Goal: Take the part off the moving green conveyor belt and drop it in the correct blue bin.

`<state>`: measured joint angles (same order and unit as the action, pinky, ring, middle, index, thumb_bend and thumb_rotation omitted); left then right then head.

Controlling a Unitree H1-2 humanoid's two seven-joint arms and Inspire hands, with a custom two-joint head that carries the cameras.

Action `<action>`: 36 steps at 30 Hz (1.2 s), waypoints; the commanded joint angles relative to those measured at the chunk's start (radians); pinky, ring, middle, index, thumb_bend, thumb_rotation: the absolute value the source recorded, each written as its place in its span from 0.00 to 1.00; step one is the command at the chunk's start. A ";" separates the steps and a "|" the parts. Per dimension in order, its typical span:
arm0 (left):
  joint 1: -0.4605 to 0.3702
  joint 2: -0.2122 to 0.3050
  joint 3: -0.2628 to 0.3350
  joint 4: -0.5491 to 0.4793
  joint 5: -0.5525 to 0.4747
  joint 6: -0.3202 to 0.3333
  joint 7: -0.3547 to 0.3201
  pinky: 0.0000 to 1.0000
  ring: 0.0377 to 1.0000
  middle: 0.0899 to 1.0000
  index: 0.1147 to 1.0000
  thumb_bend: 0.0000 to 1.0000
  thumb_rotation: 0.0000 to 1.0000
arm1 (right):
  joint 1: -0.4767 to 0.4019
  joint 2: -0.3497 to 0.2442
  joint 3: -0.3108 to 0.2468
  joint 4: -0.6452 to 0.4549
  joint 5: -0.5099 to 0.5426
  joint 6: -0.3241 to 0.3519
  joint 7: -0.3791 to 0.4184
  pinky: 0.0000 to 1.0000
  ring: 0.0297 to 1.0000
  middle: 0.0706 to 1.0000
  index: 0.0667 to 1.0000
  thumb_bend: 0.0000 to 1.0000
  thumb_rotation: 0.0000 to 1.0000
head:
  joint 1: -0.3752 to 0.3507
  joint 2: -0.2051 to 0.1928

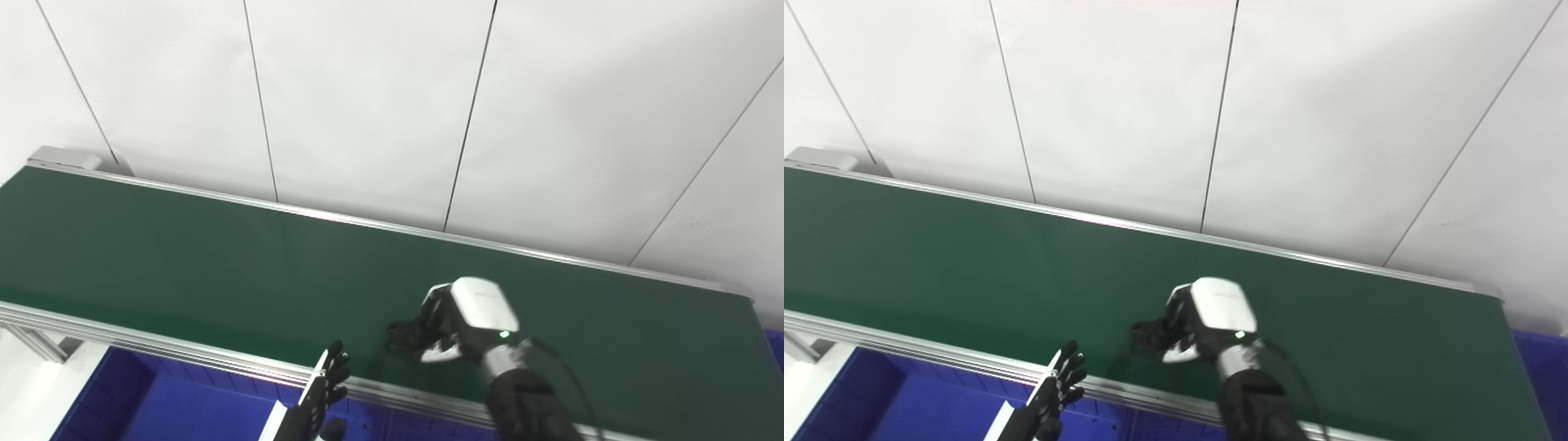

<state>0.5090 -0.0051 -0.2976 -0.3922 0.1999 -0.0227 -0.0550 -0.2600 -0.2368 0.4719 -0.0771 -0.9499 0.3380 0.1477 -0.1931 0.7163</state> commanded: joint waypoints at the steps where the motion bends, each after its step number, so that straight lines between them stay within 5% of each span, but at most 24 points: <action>1: -0.002 0.018 0.010 -0.035 -0.029 -0.010 -0.012 0.90 0.94 0.97 1.00 0.79 1.00 | -0.040 -0.018 -0.019 -0.095 -0.033 0.009 0.033 0.16 0.20 0.43 0.45 0.52 0.00 | -0.025 0.007; 6: -0.010 0.051 0.038 -0.052 -0.075 -0.006 -0.029 0.91 0.95 0.97 1.00 0.74 1.00 | -0.010 -0.071 -0.057 -0.276 -0.117 0.032 0.167 0.15 0.18 0.43 0.45 0.52 0.00 | -0.102 0.038; 14: -0.026 0.100 0.099 -0.114 -0.176 0.045 -0.062 0.99 1.00 1.00 1.00 0.73 1.00 | 0.117 -0.061 -0.083 -0.509 -0.292 0.024 0.445 0.13 0.17 0.43 0.45 0.53 0.00 | -0.265 0.124; 23: -0.064 0.150 0.172 -0.234 -0.266 0.271 -0.089 1.00 1.00 1.00 1.00 0.73 1.00 | 0.292 0.009 -0.083 -0.675 -0.419 -0.051 0.730 0.13 0.17 0.43 0.45 0.53 0.00 | -0.407 0.225; 28: -0.096 0.155 0.191 -0.289 -0.278 0.391 -0.087 1.00 1.00 1.00 1.00 0.69 1.00 | 0.359 0.060 -0.087 -0.705 -0.467 -0.114 0.822 0.15 0.20 0.43 0.45 0.53 0.00 | -0.427 0.265; 36: -0.137 0.160 0.185 -0.295 -0.248 0.414 -0.090 1.00 1.00 1.00 1.00 0.67 1.00 | 0.489 0.088 -0.039 -0.653 -0.449 -0.207 0.823 0.14 0.18 0.43 0.45 0.53 0.00 | -0.390 0.286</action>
<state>0.3784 0.1492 -0.1096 -0.6524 -0.0558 0.3946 -0.1409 0.2371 -0.1545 0.4269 -0.7223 -1.3903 0.1782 0.9769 -0.5846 1.0017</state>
